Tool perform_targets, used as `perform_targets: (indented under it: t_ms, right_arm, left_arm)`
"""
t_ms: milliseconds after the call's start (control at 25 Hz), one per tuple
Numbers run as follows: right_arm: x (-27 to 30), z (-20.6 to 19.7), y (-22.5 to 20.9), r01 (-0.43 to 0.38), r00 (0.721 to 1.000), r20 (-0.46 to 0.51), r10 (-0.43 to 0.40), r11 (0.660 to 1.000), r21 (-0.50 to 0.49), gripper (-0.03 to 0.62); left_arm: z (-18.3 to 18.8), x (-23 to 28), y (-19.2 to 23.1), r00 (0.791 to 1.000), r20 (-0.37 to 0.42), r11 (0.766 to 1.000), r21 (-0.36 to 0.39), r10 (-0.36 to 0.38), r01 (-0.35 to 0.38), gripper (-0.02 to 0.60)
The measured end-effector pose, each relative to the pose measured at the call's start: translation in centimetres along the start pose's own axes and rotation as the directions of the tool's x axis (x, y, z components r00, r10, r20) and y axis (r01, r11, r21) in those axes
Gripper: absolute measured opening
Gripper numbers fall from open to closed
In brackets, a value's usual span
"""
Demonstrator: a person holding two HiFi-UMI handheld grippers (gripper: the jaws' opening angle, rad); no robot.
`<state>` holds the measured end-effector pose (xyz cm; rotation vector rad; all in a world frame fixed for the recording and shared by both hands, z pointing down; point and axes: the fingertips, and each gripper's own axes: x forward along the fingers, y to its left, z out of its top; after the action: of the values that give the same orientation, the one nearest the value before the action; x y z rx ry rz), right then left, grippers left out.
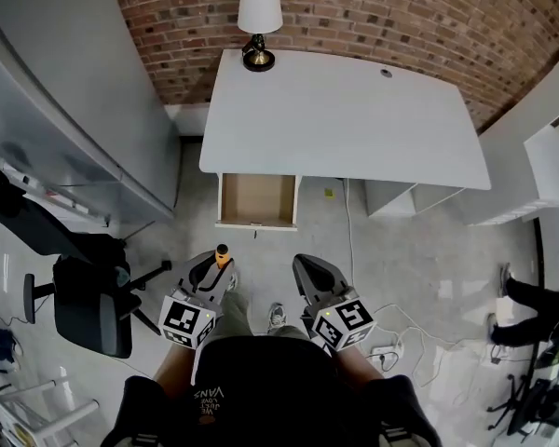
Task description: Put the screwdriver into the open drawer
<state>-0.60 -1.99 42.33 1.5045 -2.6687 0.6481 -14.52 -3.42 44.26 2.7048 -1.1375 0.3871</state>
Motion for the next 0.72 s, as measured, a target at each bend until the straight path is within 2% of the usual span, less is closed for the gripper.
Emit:
perform_targets:
  t_ms: [440, 720]
  right_arm:
    - [6.3, 1.1, -1.3, 0.161, 0.986, 0.035, -0.162, 0.986, 0.05, 0.0]
    - [8.3, 0.5, -4.1, 0.268, 0.961, 0.047, -0.273, 0.959, 0.094, -0.001]
  left_arm:
    - [1.1, 5.9, 7.5, 0.988, -0.05, 0.988, 0.049, -0.143, 0.145, 0.11]
    - [-1.0, 11.2, 9.6, 0.962, -0.131, 0.961, 0.112, -0.238, 0.253, 0.11]
